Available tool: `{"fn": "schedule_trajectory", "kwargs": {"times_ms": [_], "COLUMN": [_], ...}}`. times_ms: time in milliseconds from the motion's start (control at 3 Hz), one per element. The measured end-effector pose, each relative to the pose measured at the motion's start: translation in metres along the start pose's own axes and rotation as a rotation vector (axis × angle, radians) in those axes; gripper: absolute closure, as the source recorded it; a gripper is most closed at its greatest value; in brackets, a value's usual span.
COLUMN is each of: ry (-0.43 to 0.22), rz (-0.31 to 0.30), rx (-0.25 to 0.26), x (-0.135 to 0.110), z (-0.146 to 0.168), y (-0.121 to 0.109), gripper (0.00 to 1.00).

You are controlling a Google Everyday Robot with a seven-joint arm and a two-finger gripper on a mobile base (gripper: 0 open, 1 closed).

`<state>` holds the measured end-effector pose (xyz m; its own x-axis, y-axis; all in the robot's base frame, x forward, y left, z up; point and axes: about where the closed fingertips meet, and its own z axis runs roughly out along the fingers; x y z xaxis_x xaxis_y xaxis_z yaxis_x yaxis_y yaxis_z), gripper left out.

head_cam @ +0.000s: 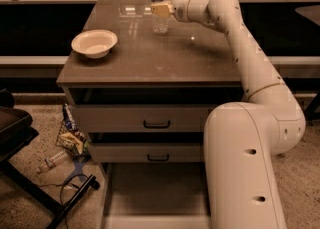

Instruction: Place water bottle into bottom drawer

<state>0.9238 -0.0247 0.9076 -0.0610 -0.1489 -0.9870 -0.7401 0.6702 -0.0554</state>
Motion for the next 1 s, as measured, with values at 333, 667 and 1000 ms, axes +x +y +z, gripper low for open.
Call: {"fn": "schedule_trajectory", "kwargs": {"times_ms": [333,667,1000], "ry": [0.001,0.001,-0.003], "rz": [0.001,0.001,-0.008], "rx": [-0.004,-0.004,0.039], "x": [0.001,0.001,-0.01], "z": [0.003,0.003,-0.022], "y": [0.002,0.002,-0.008], "gripper": [1.0,1.0,1.0]}}
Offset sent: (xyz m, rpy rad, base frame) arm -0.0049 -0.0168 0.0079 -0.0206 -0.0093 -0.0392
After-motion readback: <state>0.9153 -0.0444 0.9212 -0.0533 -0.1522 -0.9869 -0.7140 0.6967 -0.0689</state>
